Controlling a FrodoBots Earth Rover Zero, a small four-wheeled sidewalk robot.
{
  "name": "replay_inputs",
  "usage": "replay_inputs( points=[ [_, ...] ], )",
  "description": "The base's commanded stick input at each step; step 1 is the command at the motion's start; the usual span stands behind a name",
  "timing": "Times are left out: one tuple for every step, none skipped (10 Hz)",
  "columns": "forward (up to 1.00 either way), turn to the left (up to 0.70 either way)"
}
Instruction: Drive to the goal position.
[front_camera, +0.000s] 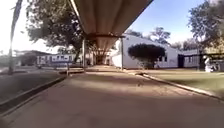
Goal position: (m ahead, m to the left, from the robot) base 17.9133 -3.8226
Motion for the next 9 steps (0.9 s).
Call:
replay_inputs(
  points=[
    [0.7,0.0],
    [0.7,0.0],
    [0.7,0.0],
    [0.7,0.0],
    [0.7,0.0],
    [0.7,0.0],
    [0.7,0.0],
    [0.7,0.0],
    [0.7,0.0]
  ],
)
